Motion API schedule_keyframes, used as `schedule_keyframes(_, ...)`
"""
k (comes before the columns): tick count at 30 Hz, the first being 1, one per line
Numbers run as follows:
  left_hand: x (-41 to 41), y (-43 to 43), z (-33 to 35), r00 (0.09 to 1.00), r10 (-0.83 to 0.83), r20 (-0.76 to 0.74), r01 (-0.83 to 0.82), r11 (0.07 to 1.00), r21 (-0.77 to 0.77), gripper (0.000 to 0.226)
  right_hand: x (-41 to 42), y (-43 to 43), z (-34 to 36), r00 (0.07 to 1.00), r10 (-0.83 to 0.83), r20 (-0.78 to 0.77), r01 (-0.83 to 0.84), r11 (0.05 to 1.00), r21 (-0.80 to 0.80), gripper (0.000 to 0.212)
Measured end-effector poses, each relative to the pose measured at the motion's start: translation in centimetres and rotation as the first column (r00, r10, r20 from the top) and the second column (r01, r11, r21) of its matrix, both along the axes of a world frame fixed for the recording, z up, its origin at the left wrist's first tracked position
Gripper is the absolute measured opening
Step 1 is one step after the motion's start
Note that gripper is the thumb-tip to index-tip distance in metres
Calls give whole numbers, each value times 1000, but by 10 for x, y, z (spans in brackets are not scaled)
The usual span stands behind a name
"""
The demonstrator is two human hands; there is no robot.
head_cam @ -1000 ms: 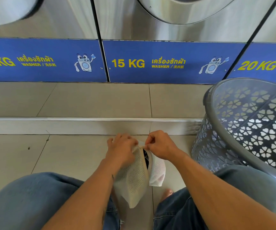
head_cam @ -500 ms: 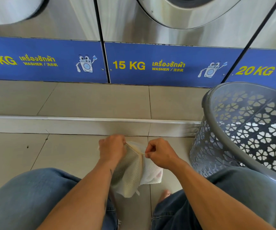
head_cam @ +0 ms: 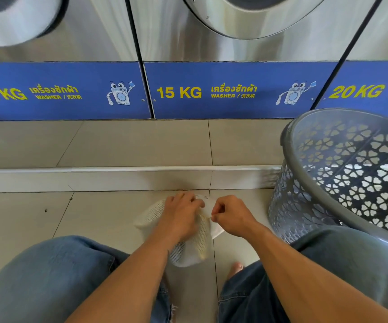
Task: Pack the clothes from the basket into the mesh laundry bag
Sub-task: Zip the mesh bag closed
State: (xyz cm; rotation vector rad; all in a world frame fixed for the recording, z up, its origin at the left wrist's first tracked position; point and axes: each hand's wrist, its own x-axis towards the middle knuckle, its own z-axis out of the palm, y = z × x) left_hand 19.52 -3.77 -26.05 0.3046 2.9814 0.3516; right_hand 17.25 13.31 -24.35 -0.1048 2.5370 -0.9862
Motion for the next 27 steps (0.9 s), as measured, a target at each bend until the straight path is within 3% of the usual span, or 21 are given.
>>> schedule_keyframes(3, 3, 1, -2, 997, 46, 54, -44, 998, -40, 33, 2, -1, 2, 1000, 19, -6, -19, 1000, -9, 15)
schedule_keyframes(6, 2, -3, -1, 991, 130, 7, -130, 991, -25, 21, 6, -2, 1, 999, 50, 5, -50, 999, -6, 23)
schedule_keyframes(16, -4, -14, -1, 952, 303, -38, -291, 937, 195, 23, 9, -10, -6, 998, 60, -5, -60, 998, -25, 19)
schedule_keyframes(27, -3, -14, -1, 941, 337, -43, -323, 926, 196, 16, 10, -10, -7, 998, 59, 3, -59, 997, -45, 21)
